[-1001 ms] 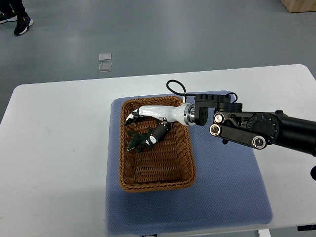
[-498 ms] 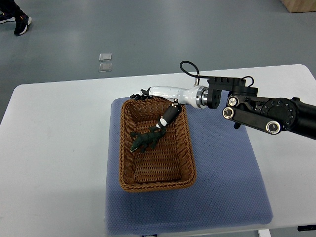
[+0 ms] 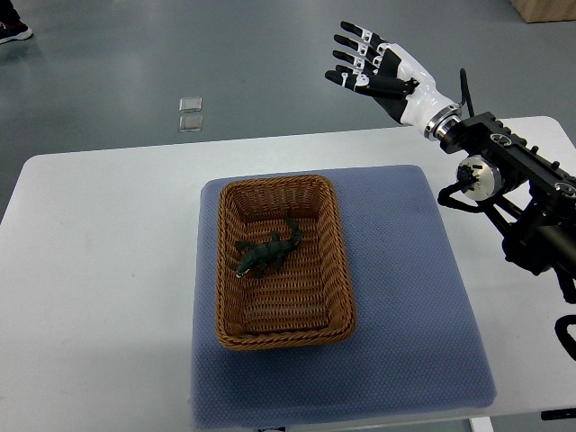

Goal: Place crocodile in brown basket with right hand

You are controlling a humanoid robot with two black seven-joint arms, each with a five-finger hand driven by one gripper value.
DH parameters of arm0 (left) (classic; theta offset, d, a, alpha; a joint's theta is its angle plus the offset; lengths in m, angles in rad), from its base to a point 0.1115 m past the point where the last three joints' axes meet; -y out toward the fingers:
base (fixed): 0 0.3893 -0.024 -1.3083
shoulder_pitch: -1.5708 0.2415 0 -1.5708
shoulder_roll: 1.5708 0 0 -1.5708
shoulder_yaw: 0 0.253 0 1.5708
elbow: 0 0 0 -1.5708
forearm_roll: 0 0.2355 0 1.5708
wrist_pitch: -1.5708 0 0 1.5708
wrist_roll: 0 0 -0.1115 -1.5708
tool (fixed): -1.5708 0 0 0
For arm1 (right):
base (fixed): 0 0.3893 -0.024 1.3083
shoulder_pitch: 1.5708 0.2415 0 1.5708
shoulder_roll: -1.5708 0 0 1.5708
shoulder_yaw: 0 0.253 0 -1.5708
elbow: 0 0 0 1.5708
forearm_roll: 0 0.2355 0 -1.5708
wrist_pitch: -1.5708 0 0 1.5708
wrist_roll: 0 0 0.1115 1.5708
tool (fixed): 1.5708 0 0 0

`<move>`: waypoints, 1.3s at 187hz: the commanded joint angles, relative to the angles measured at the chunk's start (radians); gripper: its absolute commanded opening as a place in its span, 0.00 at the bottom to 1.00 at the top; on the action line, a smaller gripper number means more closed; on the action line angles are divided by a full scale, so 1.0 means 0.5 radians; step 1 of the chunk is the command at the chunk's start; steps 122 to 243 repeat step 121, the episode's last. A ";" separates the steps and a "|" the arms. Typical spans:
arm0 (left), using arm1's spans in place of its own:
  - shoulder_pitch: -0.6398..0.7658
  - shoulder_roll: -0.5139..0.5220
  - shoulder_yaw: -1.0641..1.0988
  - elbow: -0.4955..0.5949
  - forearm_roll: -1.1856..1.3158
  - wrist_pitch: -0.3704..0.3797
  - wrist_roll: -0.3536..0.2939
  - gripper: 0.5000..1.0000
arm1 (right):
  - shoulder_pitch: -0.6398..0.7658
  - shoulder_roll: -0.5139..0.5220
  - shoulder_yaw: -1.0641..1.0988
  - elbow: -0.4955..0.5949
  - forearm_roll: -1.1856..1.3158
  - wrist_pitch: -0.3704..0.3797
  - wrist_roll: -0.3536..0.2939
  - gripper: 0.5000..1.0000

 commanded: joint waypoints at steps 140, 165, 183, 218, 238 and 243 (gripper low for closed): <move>-0.001 0.000 0.003 -0.018 0.000 0.000 0.000 1.00 | -0.205 0.142 0.127 -0.619 0.530 0.702 0.000 0.86; -0.001 0.000 0.003 -0.018 0.000 0.000 0.000 1.00 | -0.205 0.142 0.127 -0.619 0.530 0.702 0.000 0.86; -0.001 0.000 0.003 -0.018 0.000 0.000 0.000 1.00 | -0.205 0.142 0.127 -0.619 0.530 0.702 0.000 0.86; -0.001 0.000 0.003 -0.018 0.000 0.000 0.000 1.00 | -0.205 0.142 0.127 -0.619 0.530 0.702 0.000 0.86; -0.001 0.000 0.003 -0.018 0.000 0.000 0.000 1.00 | -0.205 0.142 0.127 -0.619 0.530 0.702 0.000 0.86; -0.001 0.000 0.003 -0.018 0.000 0.000 0.000 1.00 | -0.205 0.142 0.127 -0.619 0.530 0.702 0.000 0.86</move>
